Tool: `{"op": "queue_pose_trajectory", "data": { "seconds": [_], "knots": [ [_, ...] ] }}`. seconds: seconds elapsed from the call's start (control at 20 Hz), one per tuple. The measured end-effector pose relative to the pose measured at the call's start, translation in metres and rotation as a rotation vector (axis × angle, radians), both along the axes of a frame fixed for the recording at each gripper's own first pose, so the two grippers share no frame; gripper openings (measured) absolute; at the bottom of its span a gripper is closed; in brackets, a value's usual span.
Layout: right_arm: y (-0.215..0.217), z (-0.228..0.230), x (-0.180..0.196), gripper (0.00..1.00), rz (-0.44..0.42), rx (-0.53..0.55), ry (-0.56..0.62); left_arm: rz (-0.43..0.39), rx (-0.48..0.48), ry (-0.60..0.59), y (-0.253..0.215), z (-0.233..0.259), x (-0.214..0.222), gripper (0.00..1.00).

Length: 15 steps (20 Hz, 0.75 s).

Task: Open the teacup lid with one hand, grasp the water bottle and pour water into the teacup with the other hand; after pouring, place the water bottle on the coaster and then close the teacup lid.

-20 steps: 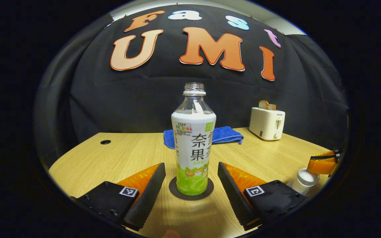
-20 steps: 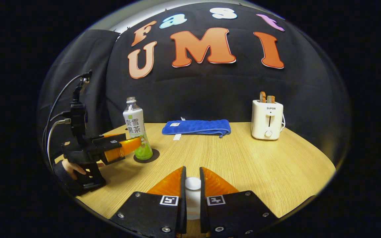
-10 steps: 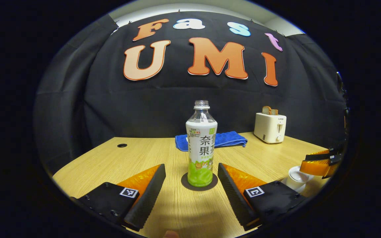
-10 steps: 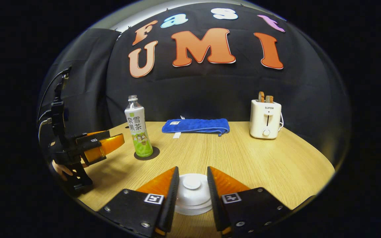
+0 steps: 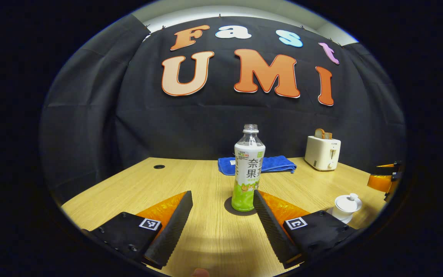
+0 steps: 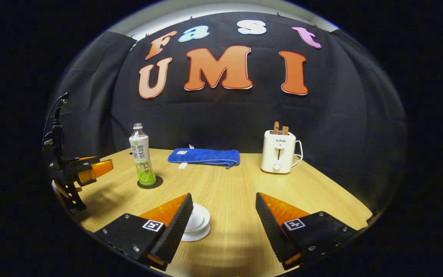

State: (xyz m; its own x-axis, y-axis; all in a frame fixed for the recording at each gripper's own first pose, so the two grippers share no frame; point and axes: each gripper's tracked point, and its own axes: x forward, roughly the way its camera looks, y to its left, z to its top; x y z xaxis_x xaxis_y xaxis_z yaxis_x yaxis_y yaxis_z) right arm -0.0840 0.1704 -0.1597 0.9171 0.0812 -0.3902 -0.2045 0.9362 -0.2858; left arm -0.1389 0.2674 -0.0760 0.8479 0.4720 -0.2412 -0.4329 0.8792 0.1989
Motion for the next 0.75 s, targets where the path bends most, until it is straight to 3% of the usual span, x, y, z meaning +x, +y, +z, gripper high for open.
{"op": "queue_pose_trajectory", "data": {
  "seconds": [0.3, 0.75],
  "knots": [
    [-0.004, 0.018, -0.004, 0.97, -0.004, 0.028, -0.032, 0.021, 0.061, -0.029, -0.003, 0.023, -0.019, 1.00],
    [-0.015, 0.039, -0.008, 0.97, -0.028, 0.057, -0.071, 0.044, 0.079, -0.079, -0.007, 0.048, -0.034, 1.00]
  ]
}}
